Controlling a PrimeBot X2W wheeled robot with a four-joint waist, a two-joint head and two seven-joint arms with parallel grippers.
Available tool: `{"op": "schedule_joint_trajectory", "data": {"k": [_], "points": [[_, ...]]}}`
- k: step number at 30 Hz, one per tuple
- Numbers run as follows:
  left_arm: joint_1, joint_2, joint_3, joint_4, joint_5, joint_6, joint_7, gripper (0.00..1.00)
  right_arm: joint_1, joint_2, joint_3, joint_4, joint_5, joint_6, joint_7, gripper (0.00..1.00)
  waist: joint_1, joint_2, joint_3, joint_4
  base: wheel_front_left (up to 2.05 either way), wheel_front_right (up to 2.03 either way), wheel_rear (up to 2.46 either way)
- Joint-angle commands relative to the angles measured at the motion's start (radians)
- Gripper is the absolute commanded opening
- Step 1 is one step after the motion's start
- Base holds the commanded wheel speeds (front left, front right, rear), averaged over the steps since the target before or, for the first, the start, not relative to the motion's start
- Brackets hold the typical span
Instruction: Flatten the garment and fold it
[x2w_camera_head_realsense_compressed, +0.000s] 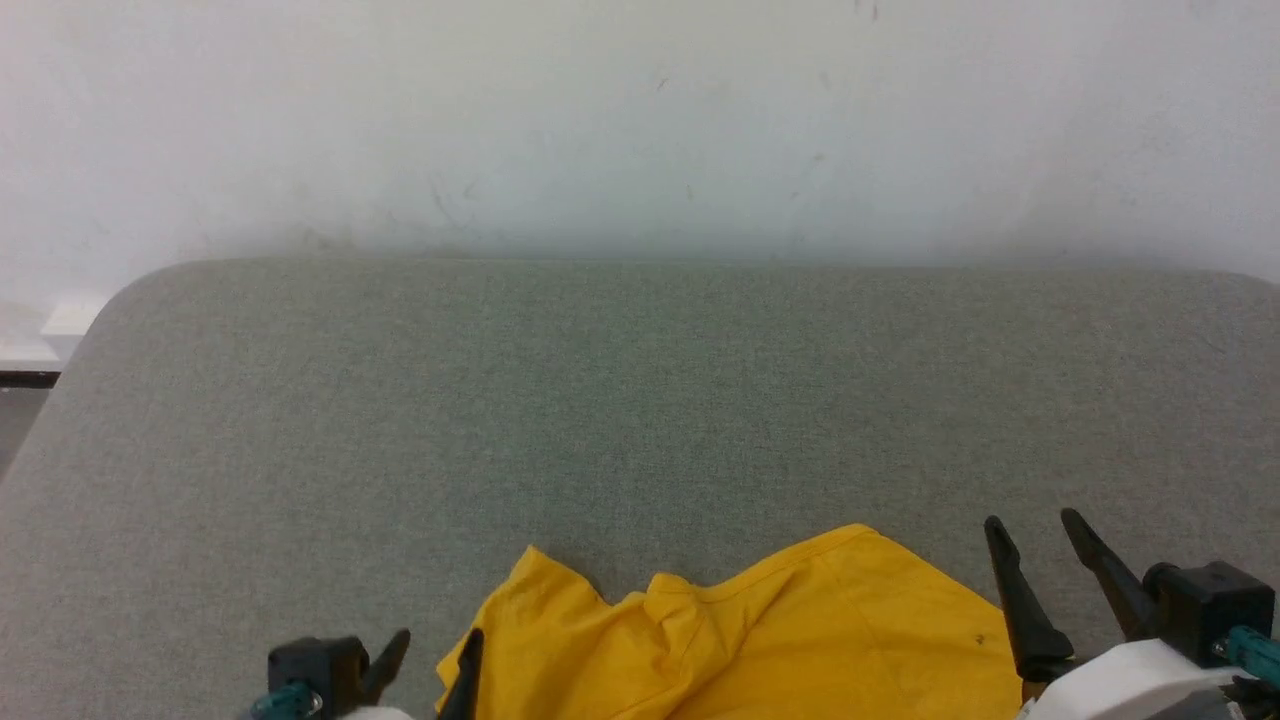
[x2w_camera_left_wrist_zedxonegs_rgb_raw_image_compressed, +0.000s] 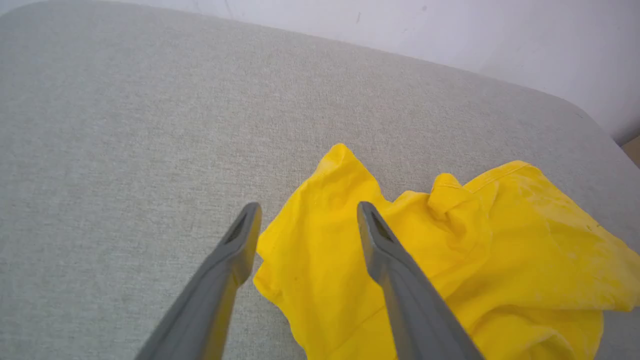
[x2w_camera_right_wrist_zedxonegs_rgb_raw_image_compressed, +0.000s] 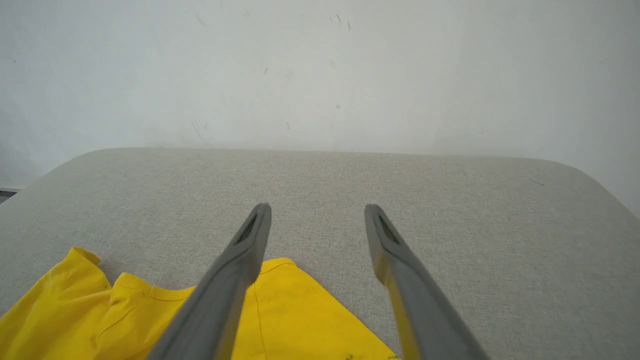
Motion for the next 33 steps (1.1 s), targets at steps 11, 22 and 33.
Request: {"op": "schedule_joint_trajectory", "data": {"k": [11,22,33], "points": [[-0.352,0.051,-0.067,0.281,-0.023,-0.212,0.144,1.00,-0.010,0.002,0.006,-0.029,-0.010,-0.001,0.011,1.00,0.0001,-0.0001,0.055,-0.039,0.00,0.00,0.00],[-0.529,0.016,-0.245,0.645,-0.014,-0.351,0.415,0.86,-0.040,0.002,0.005,0.002,-0.004,-0.001,0.005,1.00,0.0001,-0.0001,0.096,-0.094,0.00,0.00,0.00],[-0.479,0.006,-0.234,0.596,-0.062,-0.302,0.399,0.00,-0.044,0.002,-0.030,0.058,-0.003,-0.001,0.064,1.00,0.0001,-0.0001,0.086,-0.093,0.00,0.00,0.00]]}}
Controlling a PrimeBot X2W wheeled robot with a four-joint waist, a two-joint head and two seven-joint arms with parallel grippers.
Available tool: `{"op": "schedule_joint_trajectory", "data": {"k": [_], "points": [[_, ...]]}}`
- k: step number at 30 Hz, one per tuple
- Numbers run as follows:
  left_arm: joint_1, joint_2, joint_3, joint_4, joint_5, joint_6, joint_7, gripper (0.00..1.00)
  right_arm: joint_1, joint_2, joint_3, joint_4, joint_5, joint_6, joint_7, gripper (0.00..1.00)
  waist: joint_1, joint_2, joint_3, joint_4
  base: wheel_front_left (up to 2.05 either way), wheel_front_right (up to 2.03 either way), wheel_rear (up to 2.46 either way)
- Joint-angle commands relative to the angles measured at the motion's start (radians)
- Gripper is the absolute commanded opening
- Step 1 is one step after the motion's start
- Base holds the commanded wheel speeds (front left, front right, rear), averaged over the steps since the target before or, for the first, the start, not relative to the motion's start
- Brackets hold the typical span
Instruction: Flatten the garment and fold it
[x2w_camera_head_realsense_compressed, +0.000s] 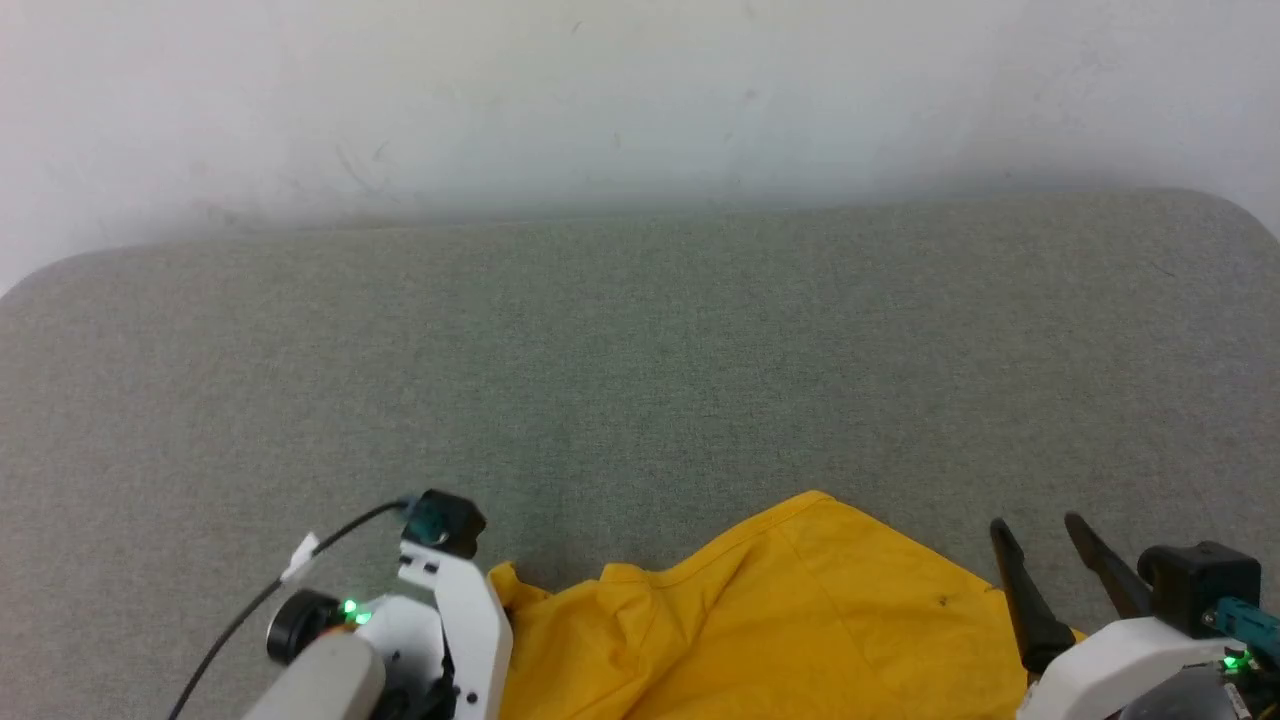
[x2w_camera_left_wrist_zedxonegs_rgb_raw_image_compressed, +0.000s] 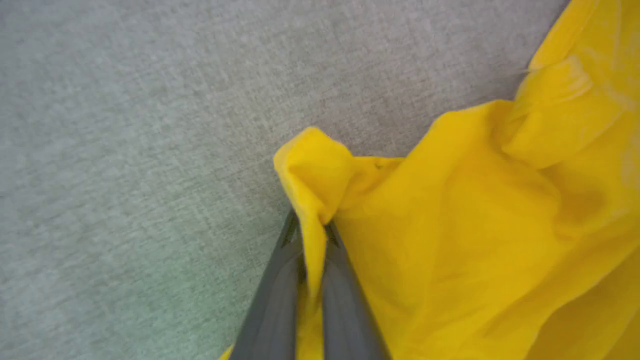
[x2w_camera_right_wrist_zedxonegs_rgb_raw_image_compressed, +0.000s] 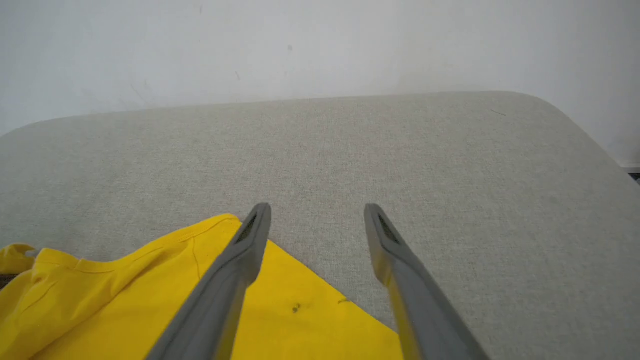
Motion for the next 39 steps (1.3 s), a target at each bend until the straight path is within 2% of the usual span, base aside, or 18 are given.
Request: {"op": "schedule_joint_trajectory", "data": {"k": [1,6,11,16,23,24,25,27,28,32,39], "points": [[0.088,-0.013,0.013,-0.007,-0.008,0.043,-0.067,0.00,-0.007,0.002,-0.014,0.029,0.001,-0.001,0.035,1.00,0.0000,0.0000,-0.011,0.007,0.00,0.00,0.00],[0.140,0.002,0.080,-0.102,-0.005,0.108,-0.196,0.00,-0.012,-0.044,-0.031,0.103,0.021,-0.001,0.118,1.00,0.0000,0.0000,-0.021,0.024,0.00,0.00,0.00],[0.197,0.022,0.136,-0.240,0.005,0.172,-0.289,0.00,-0.062,-0.137,0.009,0.217,0.081,-0.001,0.227,1.00,0.0000,0.0000,-0.018,0.040,0.00,0.00,0.00],[0.233,0.029,0.152,-0.352,0.006,0.206,-0.302,0.00,-0.140,-0.246,0.109,0.324,0.135,-0.001,0.300,1.00,0.0000,0.0000,-0.007,0.060,0.00,0.00,0.00],[0.249,0.033,0.149,-0.413,-0.002,0.215,-0.292,0.00,-0.214,-0.329,0.320,0.475,0.263,-0.001,0.389,1.00,0.0000,0.0000,0.002,0.078,0.00,0.00,0.00],[0.250,0.033,0.149,-0.414,-0.005,0.215,-0.291,0.00,-0.217,-0.335,0.354,0.495,0.295,-0.001,0.419,0.95,0.0000,0.0000,0.001,0.079,0.00,0.00,0.00],[0.252,0.033,0.149,-0.415,-0.007,0.215,-0.290,0.00,-0.220,-0.340,0.385,0.513,0.324,-0.001,0.453,0.58,0.0000,0.0000,0.001,0.079,0.00,0.00,0.00],[0.255,0.034,0.148,-0.415,-0.010,0.214,-0.288,0.00,-0.222,-0.346,0.434,0.538,0.385,-0.001,0.523,0.25,0.0000,0.0000,-0.001,0.079,0.00,0.00,0.00],[0.256,0.035,0.148,-0.414,-0.013,0.213,-0.286,0.00,-0.226,-0.349,0.451,0.542,0.410,-0.001,0.548,0.00,0.0000,0.0000,-0.002,0.079,0.00,0.00,0.00],[0.254,0.047,0.153,-0.412,-0.016,0.211,-0.283,0.00,-0.257,-0.382,0.493,0.506,0.455,-0.001,0.574,0.00,0.0000,0.0000,-0.014,0.071,0.00,0.00,0.00],[0.155,0.128,0.209,-0.421,0.020,0.198,-0.296,0.00,-0.399,-0.489,0.415,0.360,0.376,-0.001,0.431,0.00,0.0000,0.0000,-0.042,0.053,0.00,0.00,0.00]]}}
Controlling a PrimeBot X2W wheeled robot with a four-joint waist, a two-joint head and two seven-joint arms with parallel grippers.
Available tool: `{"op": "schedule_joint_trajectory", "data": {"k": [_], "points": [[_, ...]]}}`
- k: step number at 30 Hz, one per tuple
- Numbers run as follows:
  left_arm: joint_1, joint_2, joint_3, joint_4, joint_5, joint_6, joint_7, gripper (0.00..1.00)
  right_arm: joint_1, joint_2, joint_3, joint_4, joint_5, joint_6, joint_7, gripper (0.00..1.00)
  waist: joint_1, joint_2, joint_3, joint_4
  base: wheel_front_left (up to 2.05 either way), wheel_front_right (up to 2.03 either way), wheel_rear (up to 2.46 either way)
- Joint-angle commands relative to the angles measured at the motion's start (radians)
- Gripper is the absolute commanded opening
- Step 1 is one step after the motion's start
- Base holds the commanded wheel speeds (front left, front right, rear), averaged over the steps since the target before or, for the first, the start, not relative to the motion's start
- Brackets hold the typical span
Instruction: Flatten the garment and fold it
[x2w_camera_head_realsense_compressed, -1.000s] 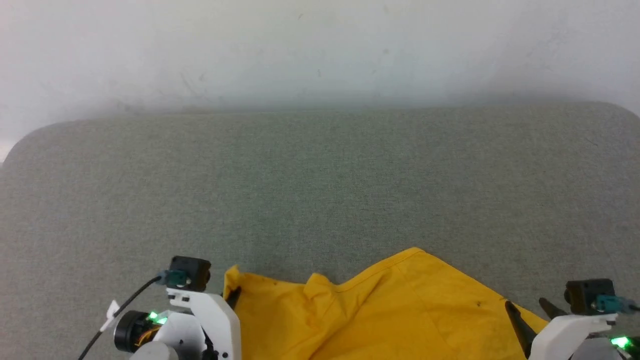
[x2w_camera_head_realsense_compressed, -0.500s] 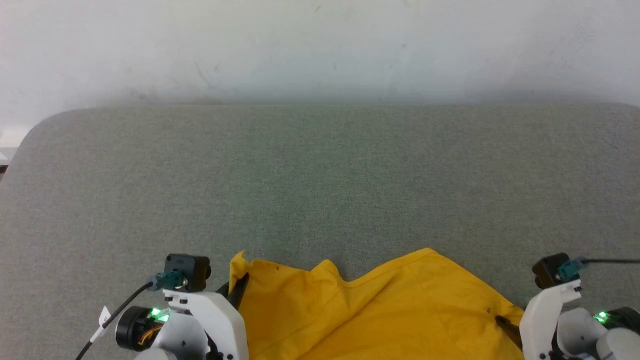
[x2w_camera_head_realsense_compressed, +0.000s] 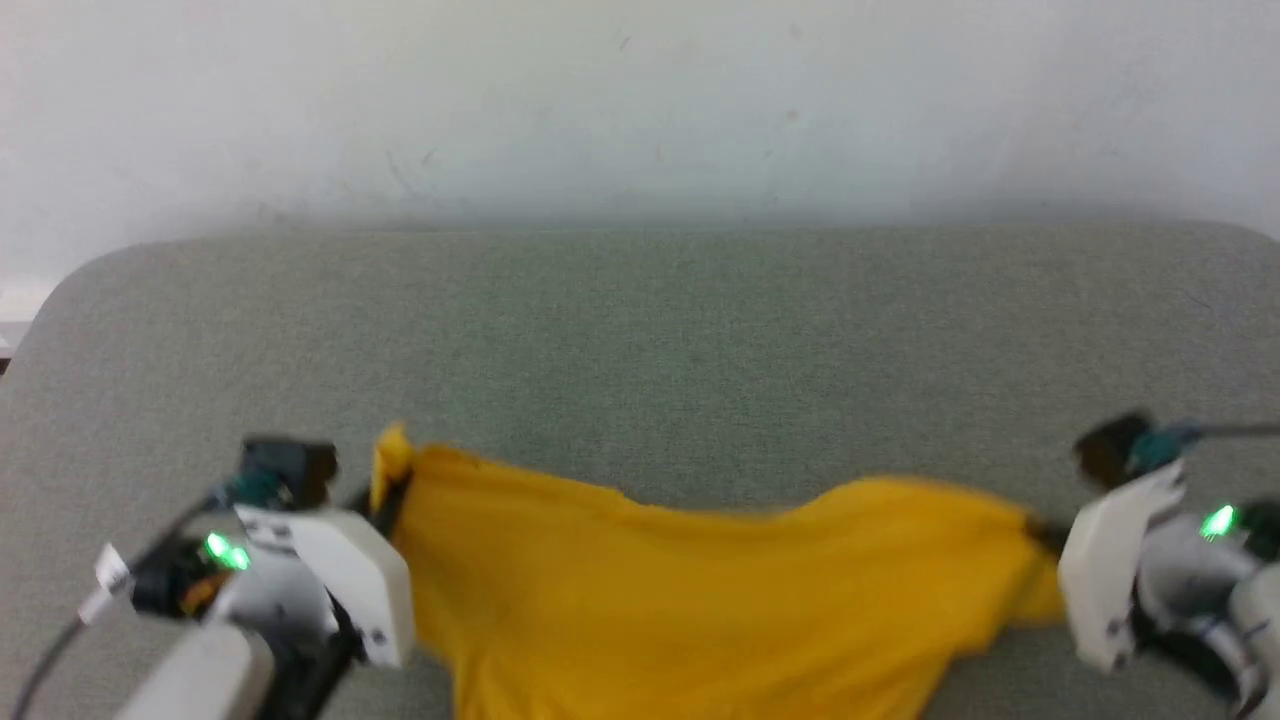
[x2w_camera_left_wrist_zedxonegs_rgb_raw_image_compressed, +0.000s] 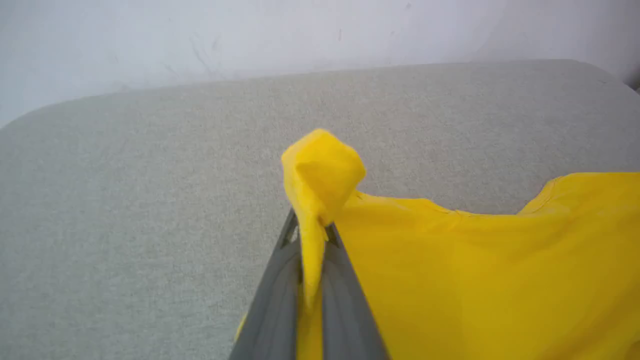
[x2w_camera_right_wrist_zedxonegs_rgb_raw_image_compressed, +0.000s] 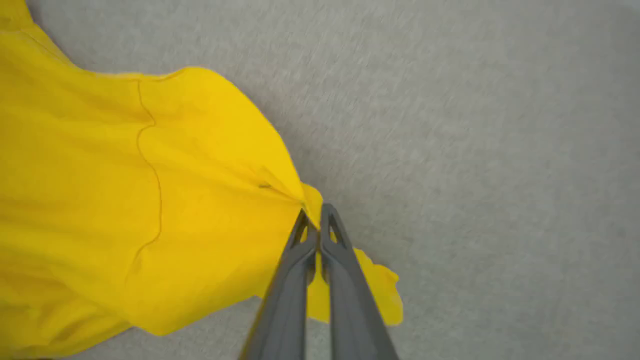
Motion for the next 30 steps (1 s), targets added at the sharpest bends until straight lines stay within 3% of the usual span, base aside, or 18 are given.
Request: {"op": "schedule_joint_trajectory", "data": {"k": [1,5,10,20,25,30], "points": [[-0.066,0.021,0.020,0.002,0.016,-0.014,-0.011,0.00,-0.064,-0.023,-0.036,-0.028,-0.027,0.004,-0.023,0.00,0.0000,-0.0001,-0.006,-0.009,0.00,0.00,0.00],[-0.226,0.043,0.054,0.091,0.023,-0.056,-0.030,0.00,-0.187,-0.042,-0.092,-0.054,-0.084,0.004,-0.051,0.00,0.0000,-0.0001,0.009,-0.024,0.00,0.00,0.00],[-0.485,0.026,0.088,0.282,0.038,-0.113,-0.126,0.00,-0.410,-0.035,-0.130,0.016,-0.136,0.004,-0.129,0.00,0.0000,-0.0001,0.073,-0.044,0.00,0.00,0.00],[-0.997,-0.044,0.142,0.623,0.095,-0.146,-0.426,0.00,-0.901,0.035,-0.216,0.208,-0.284,0.004,-0.466,0.00,0.0000,-0.0001,0.191,-0.060,0.00,0.00,0.00],[-1.140,-0.065,0.134,0.749,0.116,-0.174,-0.526,0.00,-1.035,0.072,-0.186,0.316,-0.311,0.004,-0.570,0.00,0.0000,-0.0001,0.216,-0.064,0.00,0.00,0.00],[-1.158,-0.092,0.119,0.854,0.120,-0.205,-0.577,0.00,-1.043,0.110,-0.119,0.414,-0.278,0.004,-0.632,0.00,0.0000,-0.0001,0.249,-0.067,0.00,0.00,0.00]]}}
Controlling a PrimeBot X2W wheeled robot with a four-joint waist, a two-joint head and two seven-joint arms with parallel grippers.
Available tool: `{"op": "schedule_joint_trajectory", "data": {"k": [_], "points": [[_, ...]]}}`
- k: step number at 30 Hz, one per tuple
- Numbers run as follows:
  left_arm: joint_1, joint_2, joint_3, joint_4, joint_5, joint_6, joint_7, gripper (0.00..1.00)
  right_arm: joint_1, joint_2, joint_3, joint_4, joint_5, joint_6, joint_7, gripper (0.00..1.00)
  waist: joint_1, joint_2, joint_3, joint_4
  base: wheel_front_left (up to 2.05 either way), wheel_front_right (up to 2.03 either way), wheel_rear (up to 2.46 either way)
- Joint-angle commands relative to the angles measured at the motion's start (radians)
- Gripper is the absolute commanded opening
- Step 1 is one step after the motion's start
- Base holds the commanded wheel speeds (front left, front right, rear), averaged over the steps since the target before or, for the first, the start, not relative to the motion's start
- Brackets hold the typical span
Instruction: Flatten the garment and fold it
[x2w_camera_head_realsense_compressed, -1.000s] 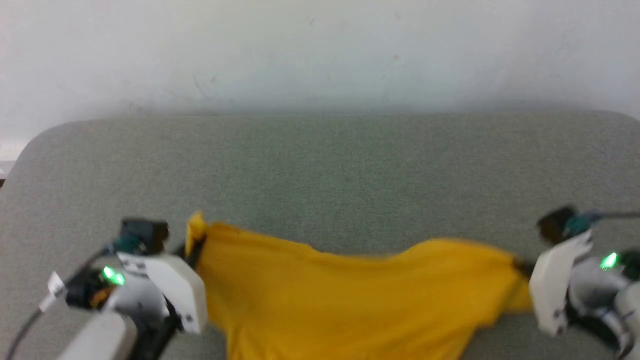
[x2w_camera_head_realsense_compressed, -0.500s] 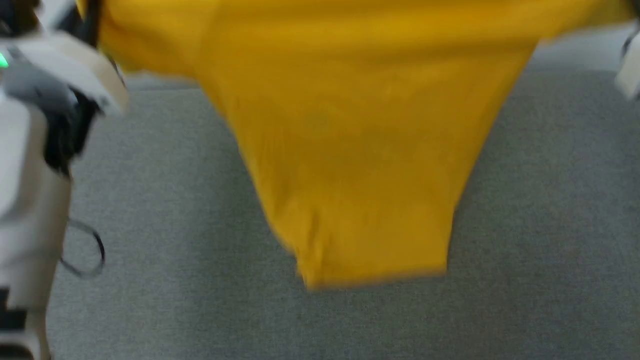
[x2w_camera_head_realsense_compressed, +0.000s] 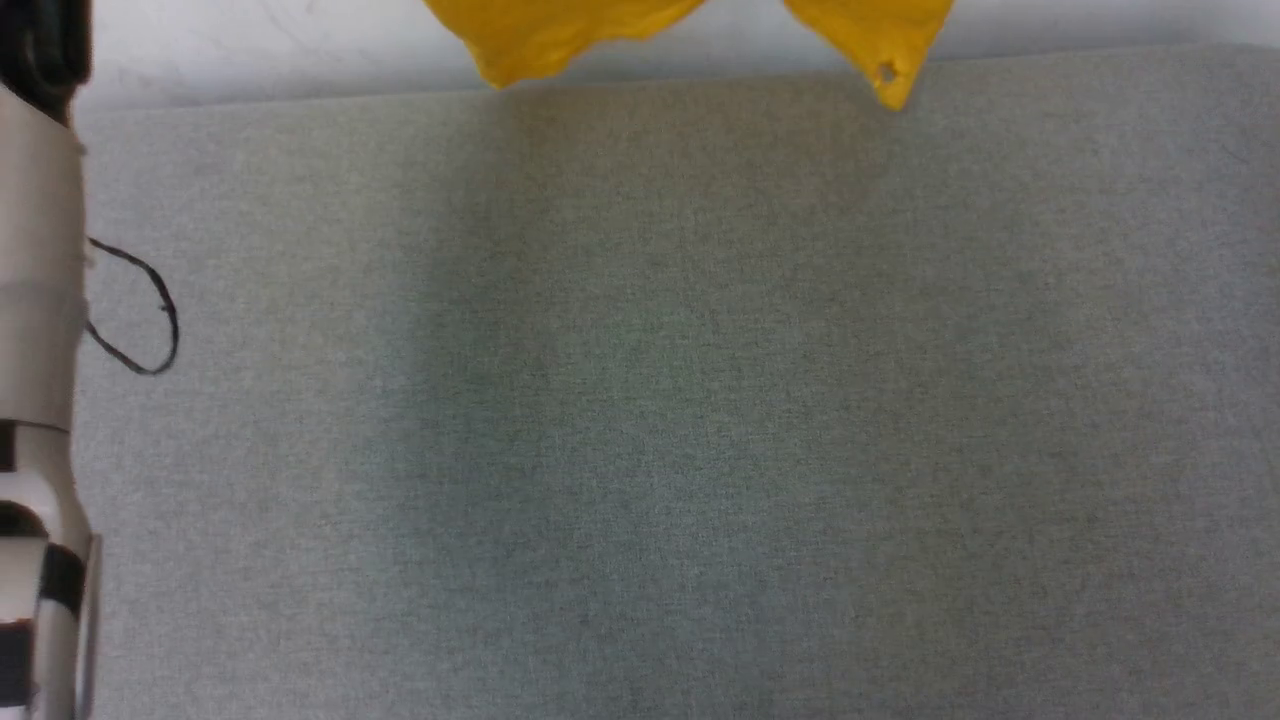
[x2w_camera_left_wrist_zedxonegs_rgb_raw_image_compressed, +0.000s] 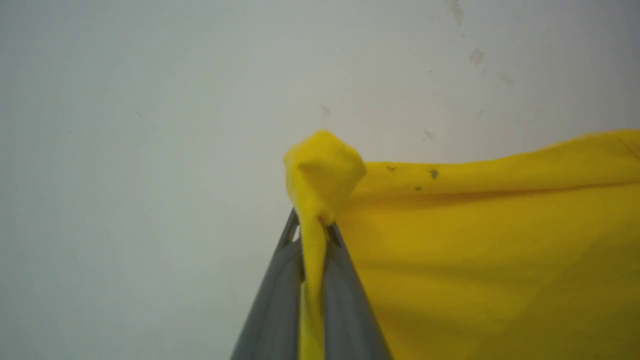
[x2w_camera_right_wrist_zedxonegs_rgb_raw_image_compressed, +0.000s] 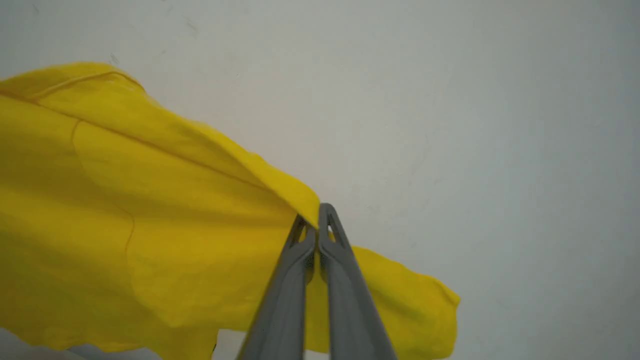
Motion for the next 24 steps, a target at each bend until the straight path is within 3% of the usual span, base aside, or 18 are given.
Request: {"op": "schedule_joint_trajectory", "data": {"k": [1,7,14,19,24], "points": [[0.020,-0.015,0.000,0.041,-0.004,-0.011,-0.016,0.00,0.016,0.017,0.024,0.042,0.021,-0.002,-0.019,0.00,-0.0001,0.0000,0.027,-0.004,0.00,0.00,0.00],[0.140,-0.061,0.005,0.117,-0.018,-0.041,-0.034,0.00,0.107,0.064,0.110,0.157,0.087,-0.002,-0.075,0.00,-0.0001,0.0000,0.054,-0.002,0.00,0.00,0.00],[0.360,-0.090,0.062,0.038,-0.012,-0.051,-0.035,0.00,0.261,0.074,0.203,0.178,0.171,-0.002,-0.135,0.00,-0.0001,0.0000,0.024,0.006,0.00,0.00,0.00],[0.635,-0.115,0.132,-0.109,-0.011,-0.044,-0.035,0.00,0.454,0.049,0.241,0.076,0.238,-0.002,-0.164,0.00,-0.0001,0.0000,-0.045,0.013,0.00,0.00,0.00],[0.922,-0.148,0.164,-0.274,-0.006,-0.021,-0.035,0.00,0.699,0.006,0.186,-0.111,0.263,-0.002,-0.124,0.00,-0.0001,0.0000,-0.119,0.019,0.00,0.00,0.00]]}}
